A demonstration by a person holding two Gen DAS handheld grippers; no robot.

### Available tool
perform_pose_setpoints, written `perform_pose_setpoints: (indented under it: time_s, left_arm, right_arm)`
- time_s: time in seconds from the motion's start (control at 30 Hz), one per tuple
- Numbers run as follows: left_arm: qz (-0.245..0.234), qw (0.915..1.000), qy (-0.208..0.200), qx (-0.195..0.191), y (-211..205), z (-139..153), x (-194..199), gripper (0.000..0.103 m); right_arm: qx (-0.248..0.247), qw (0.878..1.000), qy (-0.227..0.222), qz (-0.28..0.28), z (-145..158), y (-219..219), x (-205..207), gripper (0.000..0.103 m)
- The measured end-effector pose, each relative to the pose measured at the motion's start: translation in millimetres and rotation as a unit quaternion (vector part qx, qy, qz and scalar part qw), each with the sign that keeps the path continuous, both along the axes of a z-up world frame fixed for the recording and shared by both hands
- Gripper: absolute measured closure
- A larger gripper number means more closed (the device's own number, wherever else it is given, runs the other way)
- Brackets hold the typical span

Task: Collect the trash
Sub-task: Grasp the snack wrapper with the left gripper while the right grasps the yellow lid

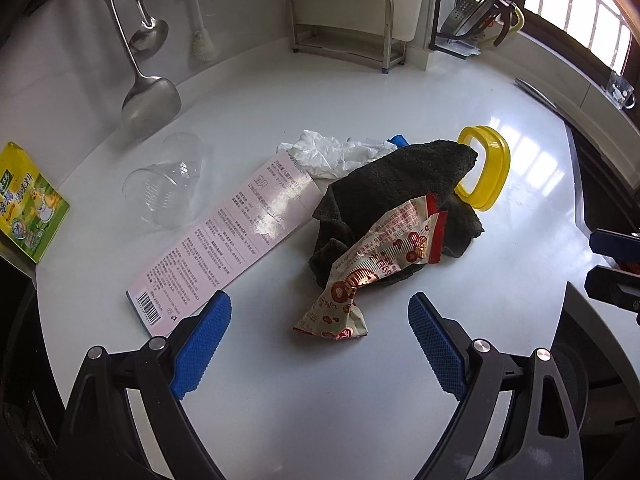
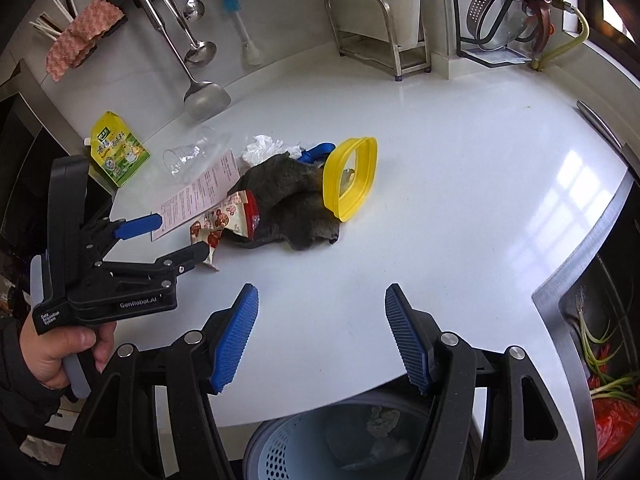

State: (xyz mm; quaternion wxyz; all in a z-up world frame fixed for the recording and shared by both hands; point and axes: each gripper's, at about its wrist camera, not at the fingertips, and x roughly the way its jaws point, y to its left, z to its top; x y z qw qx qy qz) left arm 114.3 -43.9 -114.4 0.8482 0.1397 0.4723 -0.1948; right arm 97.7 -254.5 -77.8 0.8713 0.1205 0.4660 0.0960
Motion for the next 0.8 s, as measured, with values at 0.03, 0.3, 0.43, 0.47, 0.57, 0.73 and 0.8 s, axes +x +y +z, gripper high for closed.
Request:
perform_pose_setpoints:
  time_s: [0.03,0.3,0.43,0.47,0.57,0.73,0.8]
  left_arm:
    - [-0.002,1.0000,0.004,-0.002,0.7,-2.5,3.2,0.015]
    - [-0.026,0.9988,0.042,-0.002,3.1,-26.0,21.0,0.047]
    - [-0.034,0.9978,0.056,-0.011,6.6,-28.6,24.2,0.065]
    - [-0.034,0.9977,0.057,-0.016,7.8,-27.9,24.4,0.067]
    - [-0.024,0.9980,0.053,-0.023,15.1,-24.8,23.1,0.069]
    - [-0.009,0.9984,0.046,-0.031,27.6,-16.0,17.6,0.073]
    - [-0.001,0.9982,0.046,-0.038,33.2,-11.9,15.3,0.073]
  right_arm:
    - [0.001,1.000,0.000,-0.003,0.4,0.1,6.5,0.040]
    - [0.001,1.000,-0.006,-0.026,4.7,-1.4,48.3,0.040]
    - [0.000,0.999,-0.006,-0.035,4.5,-3.7,61.8,0.040]
    - [0.001,0.999,-0.006,-0.038,4.0,-4.2,64.8,0.040]
    - [0.013,0.999,-0.002,-0.048,0.4,-6.7,73.7,0.040]
    - [0.021,0.998,-0.002,-0.065,-4.5,-9.3,84.4,0.040]
    - [0.025,0.997,0.003,-0.070,-8.1,-11.7,89.2,0.043]
